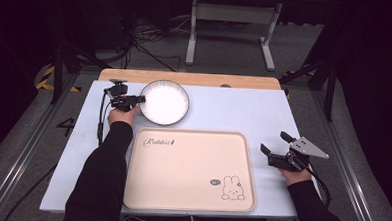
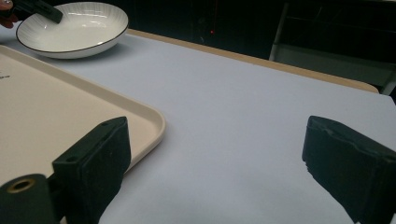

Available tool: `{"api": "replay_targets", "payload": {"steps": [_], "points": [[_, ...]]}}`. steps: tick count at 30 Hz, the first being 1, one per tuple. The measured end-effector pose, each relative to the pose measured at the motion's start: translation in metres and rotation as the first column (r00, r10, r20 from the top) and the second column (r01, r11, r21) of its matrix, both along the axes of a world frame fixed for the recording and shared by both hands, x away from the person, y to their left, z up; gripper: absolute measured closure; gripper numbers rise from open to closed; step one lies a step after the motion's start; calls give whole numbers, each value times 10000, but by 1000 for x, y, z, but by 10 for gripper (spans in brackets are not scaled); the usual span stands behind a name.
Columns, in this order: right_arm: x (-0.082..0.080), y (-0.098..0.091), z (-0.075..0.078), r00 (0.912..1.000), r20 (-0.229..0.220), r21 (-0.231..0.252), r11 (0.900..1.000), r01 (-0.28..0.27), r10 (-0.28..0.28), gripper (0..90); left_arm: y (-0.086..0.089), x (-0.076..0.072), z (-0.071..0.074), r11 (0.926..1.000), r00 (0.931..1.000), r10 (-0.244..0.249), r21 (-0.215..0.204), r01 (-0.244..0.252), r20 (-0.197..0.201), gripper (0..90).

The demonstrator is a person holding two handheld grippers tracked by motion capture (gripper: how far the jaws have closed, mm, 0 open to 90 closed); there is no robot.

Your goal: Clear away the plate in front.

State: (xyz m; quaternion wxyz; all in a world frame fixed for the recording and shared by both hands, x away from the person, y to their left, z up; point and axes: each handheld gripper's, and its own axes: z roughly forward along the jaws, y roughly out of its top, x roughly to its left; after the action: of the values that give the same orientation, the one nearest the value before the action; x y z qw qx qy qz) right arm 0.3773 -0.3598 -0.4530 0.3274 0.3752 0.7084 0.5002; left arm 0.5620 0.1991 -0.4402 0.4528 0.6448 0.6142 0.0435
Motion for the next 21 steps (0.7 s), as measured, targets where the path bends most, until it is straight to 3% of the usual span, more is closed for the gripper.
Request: {"api": "replay_targets", "payload": {"steps": [5,9,11,12,18,21], "points": [[0,0,0,10000,-9,-29,10000,-32,32,84,-7,-2,7,9999,9989,71,89,-75,460,848],[0,0,0,10000,-16,-15,10000,-45,45,84,-12,-1,13,9990,9980,-36,440,9,627,847],[0,0,0,10000,-22,-2,10000,-55,55,84,-12,-1,15,9989,9968,-207,424,175,773,845],[0,0,0,9999,-30,17,9999,-110,110,84,-15,-3,23,9957,9929,-494,833,405,1082,844],[0,0,0,9999,-32,23,9999,-160,160,84,-17,-6,33,9946,9900,-518,956,393,1315,842],[0,0,0,9999,-38,7,9999,-165,165,84,-18,-9,42,9905,9853,-853,1193,678,1481,840]]}}
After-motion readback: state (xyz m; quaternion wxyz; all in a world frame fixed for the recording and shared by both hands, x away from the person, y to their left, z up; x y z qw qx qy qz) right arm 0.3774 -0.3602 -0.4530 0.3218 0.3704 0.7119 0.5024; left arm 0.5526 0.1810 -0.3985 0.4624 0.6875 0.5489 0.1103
